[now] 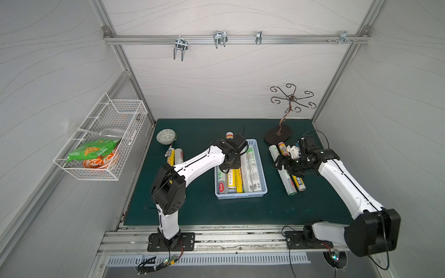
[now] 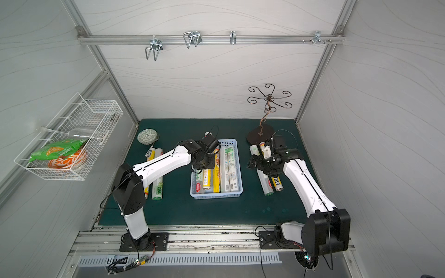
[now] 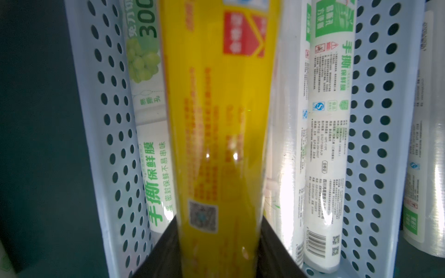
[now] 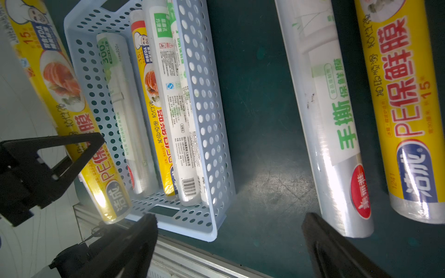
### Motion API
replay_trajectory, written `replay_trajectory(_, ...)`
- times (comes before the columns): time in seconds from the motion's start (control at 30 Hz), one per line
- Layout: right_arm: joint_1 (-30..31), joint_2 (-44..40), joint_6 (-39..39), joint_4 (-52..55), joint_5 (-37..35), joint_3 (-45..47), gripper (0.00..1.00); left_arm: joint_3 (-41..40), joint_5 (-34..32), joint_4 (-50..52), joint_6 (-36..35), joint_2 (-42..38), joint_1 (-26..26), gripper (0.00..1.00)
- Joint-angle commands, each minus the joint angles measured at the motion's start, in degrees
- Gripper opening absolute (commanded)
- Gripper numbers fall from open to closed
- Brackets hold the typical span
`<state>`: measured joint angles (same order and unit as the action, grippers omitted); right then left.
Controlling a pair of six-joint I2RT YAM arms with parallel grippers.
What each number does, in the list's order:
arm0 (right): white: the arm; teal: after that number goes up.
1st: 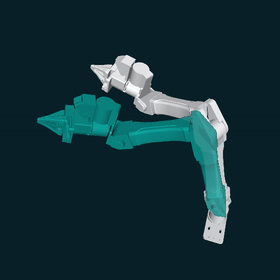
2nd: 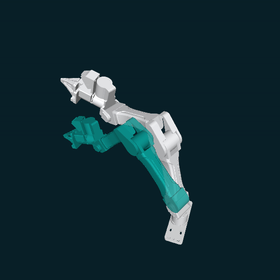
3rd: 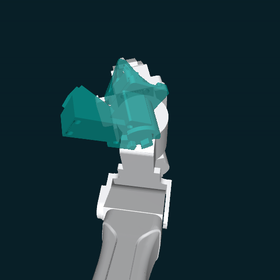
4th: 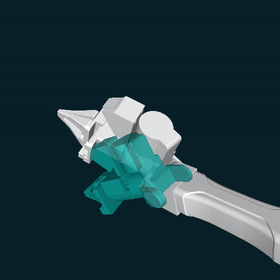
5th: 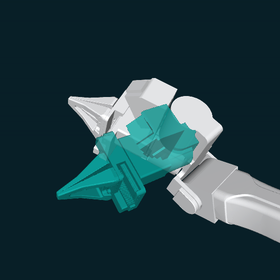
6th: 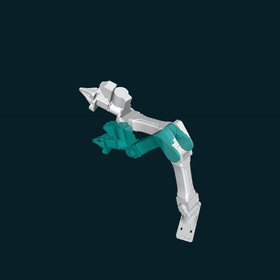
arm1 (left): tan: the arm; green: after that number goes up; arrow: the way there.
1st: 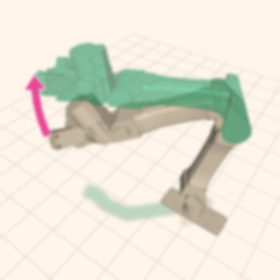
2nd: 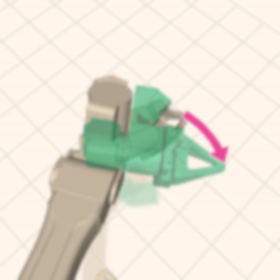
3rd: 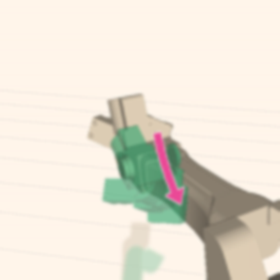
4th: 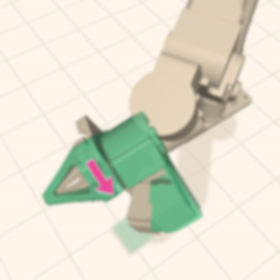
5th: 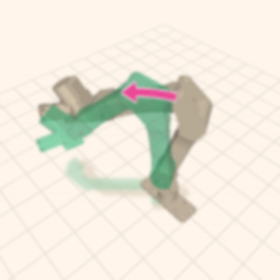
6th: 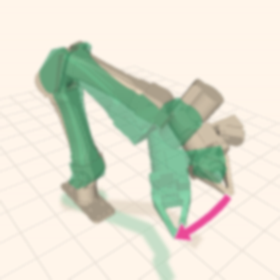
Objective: Put the plastic wrap into the basket
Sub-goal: Place the plastic wrap in the basket.
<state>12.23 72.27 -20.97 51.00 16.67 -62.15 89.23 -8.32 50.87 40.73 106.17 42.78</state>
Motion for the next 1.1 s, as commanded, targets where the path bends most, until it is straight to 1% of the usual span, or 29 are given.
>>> replay_trajectory(0.0, -0.4, -0.5, 0.8, 0.1, 0.1, 0.5, 0.99, 2.7, 0.4, -2.2, 0.3, 1.7, 0.2, 0.37)
replay_trajectory(0.23, -0.4, -0.2, 0.9, 0.3, -0.1, 0.1, 0.99, 1.8, 0.9, -3.0, 0.4, 4.3, -0.3, 0.38)
replay_trajectory(0.67, -0.4, -0.1, 1.0, 0.8, -0.5, -0.2, 0.99, -2.7, 2.9, -6.1, 0.9, 6.3, -1.7, 0.39)
replay_trajectory(0.77, -0.4, -0.1, 1.0, 0.7, -0.6, -0.1, 0.99, -3.6, 3.2, -6.5, 1.2, 6.3, -1.9, 0.41)
replay_trajectory(0.97, -0.4, 0.1, 1.0, 0.6, -0.5, 0.1, 0.99, -4.4, 3.1, -6.7, 1.6, 6.4, -2.1, 0.49)
replay_trajectory(1.07, -0.4, 0.0, 1.0, 0.8, -0.7, 0.2, 0.99, -4.7, 2.9, -6.7, 1.7, 6.1, -2.1, 0.52)
